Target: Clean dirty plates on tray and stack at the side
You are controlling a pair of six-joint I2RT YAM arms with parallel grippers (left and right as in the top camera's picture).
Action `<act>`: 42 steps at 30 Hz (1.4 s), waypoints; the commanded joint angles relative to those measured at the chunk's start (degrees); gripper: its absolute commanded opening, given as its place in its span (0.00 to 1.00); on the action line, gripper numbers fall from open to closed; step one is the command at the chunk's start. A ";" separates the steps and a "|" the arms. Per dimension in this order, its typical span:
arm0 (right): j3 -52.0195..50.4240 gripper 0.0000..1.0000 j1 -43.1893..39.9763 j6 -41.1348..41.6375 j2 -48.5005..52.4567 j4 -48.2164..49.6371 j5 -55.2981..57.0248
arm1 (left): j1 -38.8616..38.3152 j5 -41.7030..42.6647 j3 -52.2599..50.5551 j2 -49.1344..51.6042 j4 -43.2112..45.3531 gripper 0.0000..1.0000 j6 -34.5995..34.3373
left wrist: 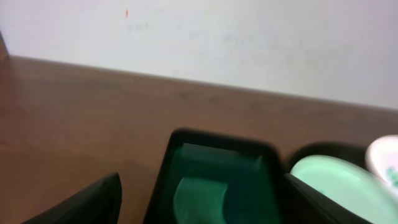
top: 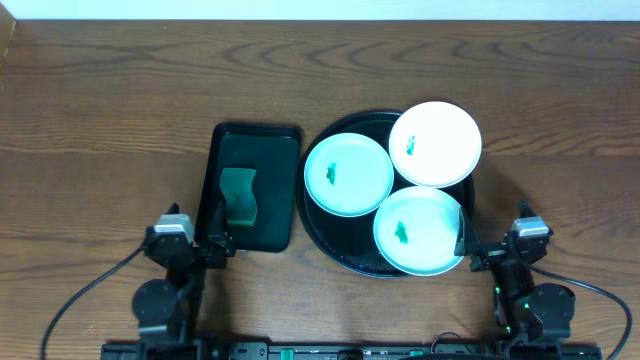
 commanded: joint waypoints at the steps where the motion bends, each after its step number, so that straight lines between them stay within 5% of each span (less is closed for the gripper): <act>1: 7.69 0.99 0.44 3.17 2.25 -2.14 -1.46 | -0.22 1.36 12.87 4.28 -2.91 0.81 -2.97; 11: 38.84 0.99 0.44 3.10 27.61 -19.12 -1.95 | -0.22 6.08 52.04 33.05 -27.87 0.81 -2.91; 18: 68.39 0.99 0.44 3.10 51.80 -48.57 -2.19 | -0.22 6.03 77.68 52.85 -54.62 0.80 -2.47; 21: 77.26 0.99 0.44 3.15 60.37 -57.94 -4.02 | -0.22 5.73 82.38 58.47 -61.35 0.80 -2.51; 27: 80.11 0.99 0.46 3.13 69.99 -61.18 -16.96 | -0.22 5.79 82.71 64.50 -65.05 0.81 -2.58; 30: 79.14 0.69 0.74 3.13 73.11 -61.61 -20.41 | -0.22 5.79 82.71 66.60 -67.30 0.81 -2.56; 42: 78.25 0.40 10.75 2.95 84.46 -59.25 -11.69 | -0.24 5.77 79.06 72.11 -69.79 0.53 -2.58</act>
